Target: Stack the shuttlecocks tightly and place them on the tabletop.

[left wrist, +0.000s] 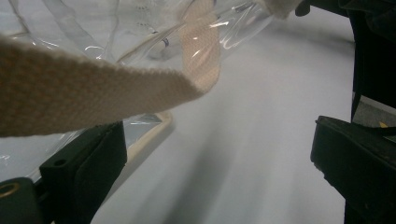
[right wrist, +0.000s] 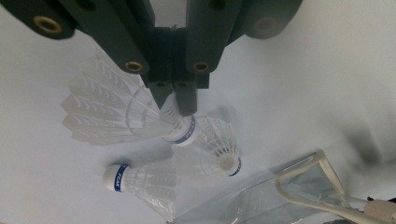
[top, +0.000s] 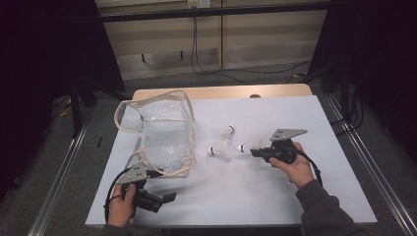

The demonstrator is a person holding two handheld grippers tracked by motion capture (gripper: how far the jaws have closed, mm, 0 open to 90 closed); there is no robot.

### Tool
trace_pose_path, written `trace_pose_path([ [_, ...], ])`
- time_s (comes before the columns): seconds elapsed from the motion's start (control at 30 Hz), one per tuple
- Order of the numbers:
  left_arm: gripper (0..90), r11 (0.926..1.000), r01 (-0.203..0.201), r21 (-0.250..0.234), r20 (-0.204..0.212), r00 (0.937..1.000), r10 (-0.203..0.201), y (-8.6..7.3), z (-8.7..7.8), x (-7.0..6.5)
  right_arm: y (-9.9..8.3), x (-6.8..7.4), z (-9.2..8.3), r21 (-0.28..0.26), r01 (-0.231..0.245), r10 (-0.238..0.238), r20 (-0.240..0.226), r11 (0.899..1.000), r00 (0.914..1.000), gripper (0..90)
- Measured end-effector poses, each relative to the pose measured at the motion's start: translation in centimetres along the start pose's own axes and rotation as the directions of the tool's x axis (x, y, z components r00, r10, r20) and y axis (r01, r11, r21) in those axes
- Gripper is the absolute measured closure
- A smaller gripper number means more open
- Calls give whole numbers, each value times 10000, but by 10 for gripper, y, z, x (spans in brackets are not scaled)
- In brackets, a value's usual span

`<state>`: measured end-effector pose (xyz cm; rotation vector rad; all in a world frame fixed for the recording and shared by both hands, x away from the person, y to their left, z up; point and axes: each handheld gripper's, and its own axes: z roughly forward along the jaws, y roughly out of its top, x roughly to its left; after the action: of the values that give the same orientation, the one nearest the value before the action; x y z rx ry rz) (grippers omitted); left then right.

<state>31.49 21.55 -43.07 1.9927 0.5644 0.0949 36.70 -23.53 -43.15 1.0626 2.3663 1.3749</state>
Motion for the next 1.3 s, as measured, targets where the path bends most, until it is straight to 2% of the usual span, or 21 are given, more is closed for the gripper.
trace_pose_path([
  [1.3, 38, 10000, 19, -64, -12, 10000, -19, 0, -1, 1, 11, 12, 22, 72, 209, -206, -287, 9998, 9994, 900],
])
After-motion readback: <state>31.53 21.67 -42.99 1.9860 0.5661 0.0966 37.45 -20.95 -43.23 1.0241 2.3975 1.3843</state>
